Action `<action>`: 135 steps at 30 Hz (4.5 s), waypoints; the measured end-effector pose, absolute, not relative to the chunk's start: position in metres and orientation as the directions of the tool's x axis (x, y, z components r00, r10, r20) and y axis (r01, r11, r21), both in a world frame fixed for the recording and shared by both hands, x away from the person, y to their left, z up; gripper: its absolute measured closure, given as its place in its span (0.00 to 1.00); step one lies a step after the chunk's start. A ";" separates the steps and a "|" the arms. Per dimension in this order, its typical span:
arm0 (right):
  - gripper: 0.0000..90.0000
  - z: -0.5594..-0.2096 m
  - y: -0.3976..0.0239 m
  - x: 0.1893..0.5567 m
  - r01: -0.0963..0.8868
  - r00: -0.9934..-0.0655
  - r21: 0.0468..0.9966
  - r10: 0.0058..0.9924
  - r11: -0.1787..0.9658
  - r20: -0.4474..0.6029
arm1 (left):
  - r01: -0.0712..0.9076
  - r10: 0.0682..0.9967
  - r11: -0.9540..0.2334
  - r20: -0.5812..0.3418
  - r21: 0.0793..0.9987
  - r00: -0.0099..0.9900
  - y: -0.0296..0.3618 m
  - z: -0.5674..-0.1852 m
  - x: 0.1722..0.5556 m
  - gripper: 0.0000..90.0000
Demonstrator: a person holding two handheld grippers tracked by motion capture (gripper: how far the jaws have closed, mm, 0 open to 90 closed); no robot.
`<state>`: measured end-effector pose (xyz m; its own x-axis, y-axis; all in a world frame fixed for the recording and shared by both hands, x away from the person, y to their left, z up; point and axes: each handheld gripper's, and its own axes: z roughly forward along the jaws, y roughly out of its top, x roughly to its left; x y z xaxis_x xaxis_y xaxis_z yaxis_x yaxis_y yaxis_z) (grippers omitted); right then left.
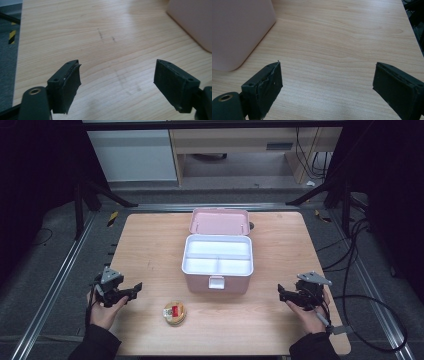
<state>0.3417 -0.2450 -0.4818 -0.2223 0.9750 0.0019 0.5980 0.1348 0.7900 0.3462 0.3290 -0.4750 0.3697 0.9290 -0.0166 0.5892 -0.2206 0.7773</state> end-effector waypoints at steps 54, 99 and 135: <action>0.10 -0.492 -0.229 0.344 0.629 -0.323 0.726 0.943 0.277 -0.081 | 0.575 0.690 -0.582 -0.025 0.575 0.723 0.216 -0.472 0.316 0.19; 0.09 -0.495 -0.229 0.346 0.634 -0.341 0.713 0.936 0.299 -0.088 | 0.705 0.816 -0.503 0.006 0.500 0.578 0.257 -0.472 0.343 0.22; 0.15 -0.484 -0.226 0.344 0.596 -0.353 0.755 0.934 0.274 -0.060 | 0.714 0.895 -0.352 -0.005 0.605 0.445 0.296 -0.455 0.343 0.23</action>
